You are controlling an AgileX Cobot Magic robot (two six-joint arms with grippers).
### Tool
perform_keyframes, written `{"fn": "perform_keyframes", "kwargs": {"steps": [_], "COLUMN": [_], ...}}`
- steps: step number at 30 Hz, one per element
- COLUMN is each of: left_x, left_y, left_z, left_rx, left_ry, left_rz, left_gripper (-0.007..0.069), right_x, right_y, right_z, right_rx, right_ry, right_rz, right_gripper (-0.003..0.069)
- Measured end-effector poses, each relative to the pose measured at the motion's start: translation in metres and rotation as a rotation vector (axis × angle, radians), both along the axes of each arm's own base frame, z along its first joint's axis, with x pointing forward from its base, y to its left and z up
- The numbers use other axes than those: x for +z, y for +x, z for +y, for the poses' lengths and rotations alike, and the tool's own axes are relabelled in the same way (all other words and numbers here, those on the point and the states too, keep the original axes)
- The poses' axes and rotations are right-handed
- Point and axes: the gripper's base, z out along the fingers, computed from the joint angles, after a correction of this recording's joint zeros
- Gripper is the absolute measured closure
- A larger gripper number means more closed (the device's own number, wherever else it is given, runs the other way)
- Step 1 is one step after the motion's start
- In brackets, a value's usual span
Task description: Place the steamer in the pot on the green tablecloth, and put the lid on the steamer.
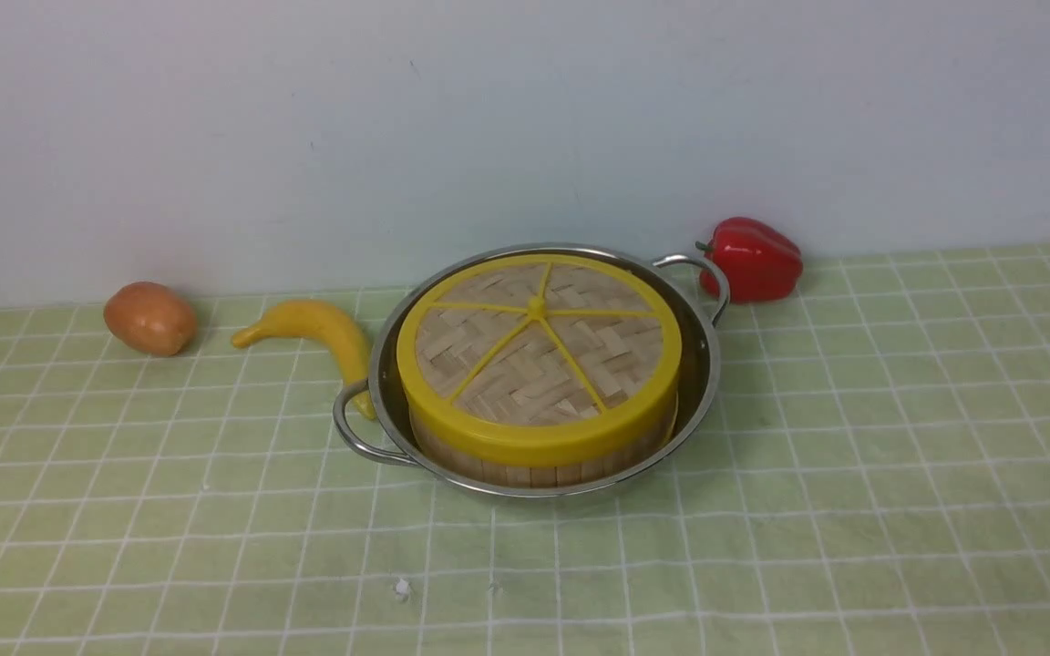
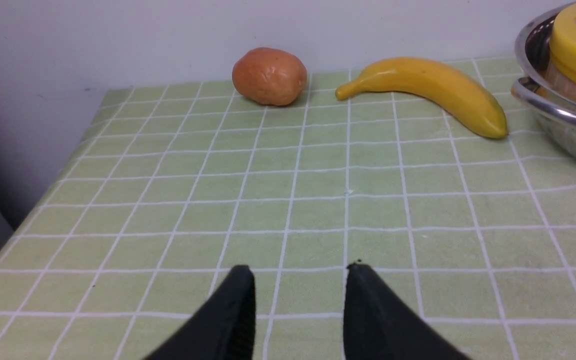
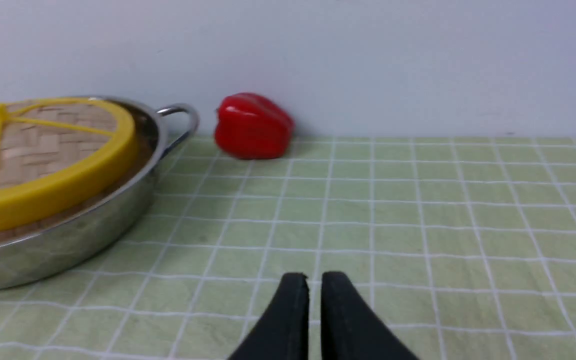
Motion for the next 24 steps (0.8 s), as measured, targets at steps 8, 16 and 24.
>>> {"fn": "perform_keyframes", "kwargs": {"steps": [8,16,24], "left_x": [0.0,0.0,0.0], "left_y": [0.0,0.0,0.0], "left_z": [0.0,0.0,0.0], "left_rx": [0.0,0.0,0.0], "left_ry": [0.0,0.0,0.0], "left_rz": [0.0,0.0,0.0], "left_gripper": [0.0382,0.0382,0.0382], "right_x": [-0.01,-0.011,-0.012], "right_y": [-0.016,-0.017,-0.017], "right_z": [-0.002,-0.002,-0.002], "right_rx": [-0.026,-0.023,-0.022], "right_ry": [-0.004,-0.01,-0.011], "right_rz": [-0.044,-0.034,-0.032], "right_gripper": [0.0567,0.0547,0.0517]}}
